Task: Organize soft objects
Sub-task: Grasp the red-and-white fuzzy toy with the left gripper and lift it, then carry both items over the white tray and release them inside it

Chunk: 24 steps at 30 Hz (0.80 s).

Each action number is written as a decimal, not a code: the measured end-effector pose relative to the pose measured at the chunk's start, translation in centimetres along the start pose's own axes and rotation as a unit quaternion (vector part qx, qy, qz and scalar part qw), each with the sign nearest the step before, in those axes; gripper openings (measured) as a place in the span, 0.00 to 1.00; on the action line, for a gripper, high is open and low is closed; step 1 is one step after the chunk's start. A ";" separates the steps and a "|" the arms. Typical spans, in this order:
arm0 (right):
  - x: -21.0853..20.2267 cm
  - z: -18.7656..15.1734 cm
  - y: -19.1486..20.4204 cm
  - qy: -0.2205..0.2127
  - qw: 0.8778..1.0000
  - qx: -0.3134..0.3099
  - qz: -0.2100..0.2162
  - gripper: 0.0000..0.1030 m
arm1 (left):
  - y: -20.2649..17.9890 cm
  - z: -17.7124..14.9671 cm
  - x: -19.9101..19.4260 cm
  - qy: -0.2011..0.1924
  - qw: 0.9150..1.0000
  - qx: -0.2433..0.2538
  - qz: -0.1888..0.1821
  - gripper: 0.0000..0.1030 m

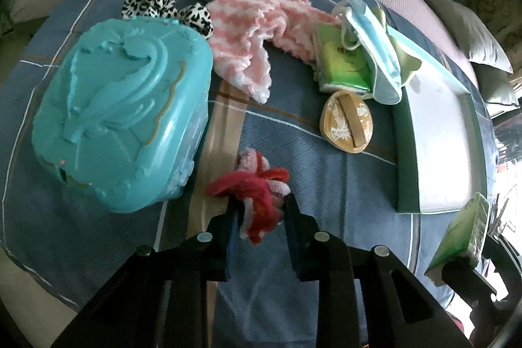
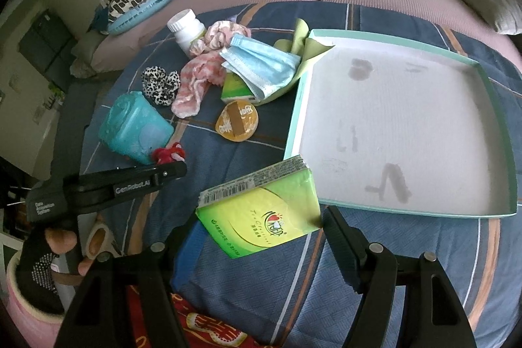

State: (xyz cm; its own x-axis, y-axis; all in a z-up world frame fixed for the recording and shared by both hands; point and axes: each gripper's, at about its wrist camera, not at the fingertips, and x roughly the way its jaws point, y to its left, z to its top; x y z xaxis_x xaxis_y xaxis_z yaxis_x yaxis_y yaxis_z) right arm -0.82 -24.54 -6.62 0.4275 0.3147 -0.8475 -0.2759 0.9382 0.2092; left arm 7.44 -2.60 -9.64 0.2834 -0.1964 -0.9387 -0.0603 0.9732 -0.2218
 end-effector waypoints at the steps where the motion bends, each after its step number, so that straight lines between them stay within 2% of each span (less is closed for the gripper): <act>1: -0.1 0.0 0.0 -0.002 1.000 0.000 0.000 0.71 | 0.1 0.0 -0.4 -0.002 1.000 0.000 0.000 0.26; 8: -1.0 0.3 -0.1 -0.016 1.000 0.007 0.001 0.71 | 0.0 -0.6 -2.7 -0.016 1.000 0.003 -0.013 0.26; 12: -1.9 0.7 -0.5 -0.031 0.999 0.015 0.001 0.71 | -0.4 -0.2 -5.0 -0.038 0.999 0.012 -0.023 0.26; 19: -5.7 3.0 -2.5 -0.095 0.995 0.043 -0.001 0.71 | -3.4 1.9 -9.5 -0.094 0.993 0.051 -0.046 0.26; 24: -8.7 4.8 -4.9 -0.142 0.987 0.075 -0.024 0.71 | -7.0 3.3 -10.7 -0.115 0.988 0.079 -0.062 0.26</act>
State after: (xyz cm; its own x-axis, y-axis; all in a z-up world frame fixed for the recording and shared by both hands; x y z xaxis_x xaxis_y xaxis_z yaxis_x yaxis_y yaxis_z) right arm 0.95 -31.15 2.07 0.6672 0.2767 -0.6916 -0.1282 0.9572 0.2594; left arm 8.03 -6.94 2.82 0.4900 -0.3003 -0.8184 0.1338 0.9536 -0.2697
